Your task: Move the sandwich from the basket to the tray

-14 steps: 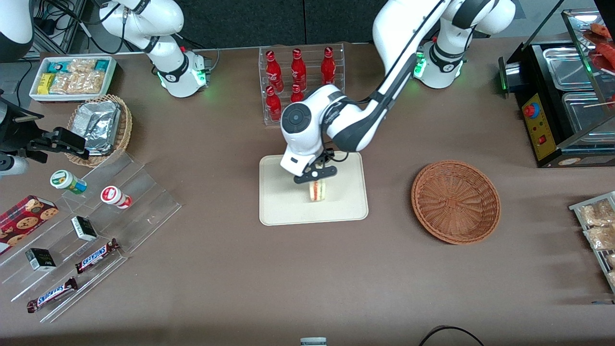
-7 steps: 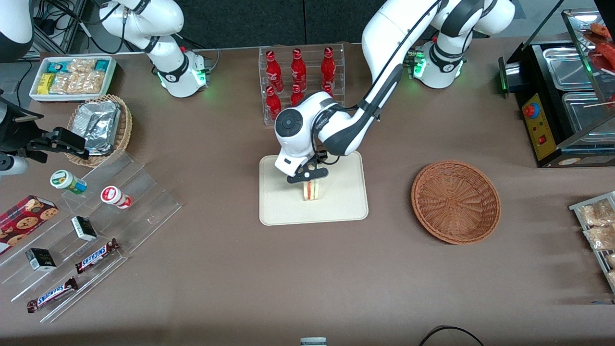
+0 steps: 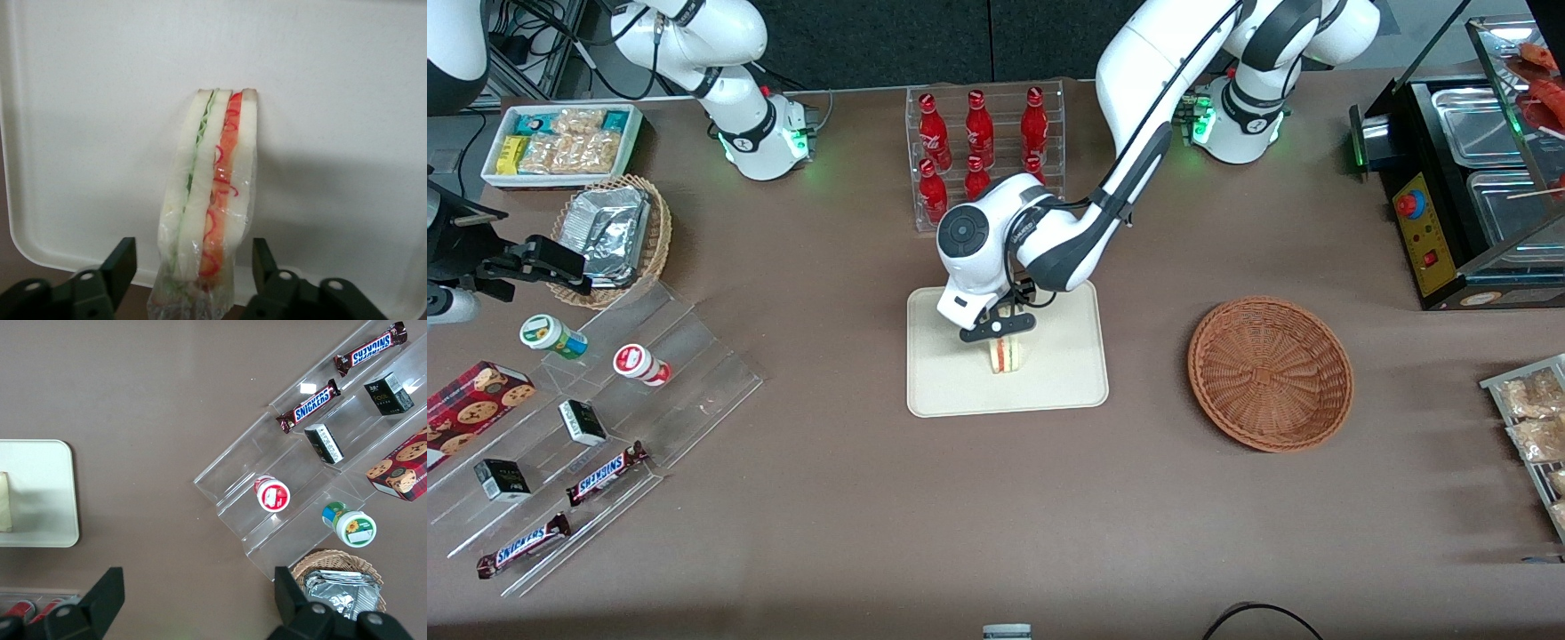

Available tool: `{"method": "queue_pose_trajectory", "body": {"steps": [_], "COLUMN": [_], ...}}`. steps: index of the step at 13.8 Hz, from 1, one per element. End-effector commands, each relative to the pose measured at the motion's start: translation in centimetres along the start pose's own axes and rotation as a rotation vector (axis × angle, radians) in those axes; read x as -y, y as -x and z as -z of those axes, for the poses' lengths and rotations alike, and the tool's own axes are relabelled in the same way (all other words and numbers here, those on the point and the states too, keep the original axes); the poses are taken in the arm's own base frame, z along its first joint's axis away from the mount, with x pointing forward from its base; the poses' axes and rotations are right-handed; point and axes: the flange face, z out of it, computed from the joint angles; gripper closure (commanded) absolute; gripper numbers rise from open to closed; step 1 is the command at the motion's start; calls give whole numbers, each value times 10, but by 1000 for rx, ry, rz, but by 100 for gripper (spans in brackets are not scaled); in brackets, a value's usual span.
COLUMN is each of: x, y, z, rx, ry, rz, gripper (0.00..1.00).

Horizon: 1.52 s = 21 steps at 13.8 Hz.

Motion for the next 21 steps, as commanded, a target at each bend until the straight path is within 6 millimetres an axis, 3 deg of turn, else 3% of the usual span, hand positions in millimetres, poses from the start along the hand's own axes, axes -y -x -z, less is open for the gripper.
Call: {"method": "queue_pose_trajectory", "body": {"steps": [1, 3, 7, 10, 12, 15, 17, 21], "x": [7, 21, 88, 165, 210, 285, 331, 429], "y": [-15, -22, -48, -64, -59, -72, -87, -95], "z": [40, 84, 175, 246, 283, 317, 326, 360], "rx": [-9, -8, -5, 15, 33, 64, 97, 126], "ry": [40, 71, 52, 22, -18, -44, -49, -9], "rz": [46, 92, 229, 298, 338, 299, 238, 86], "gripper": [0, 0, 0, 0, 0, 0, 0, 0]}}
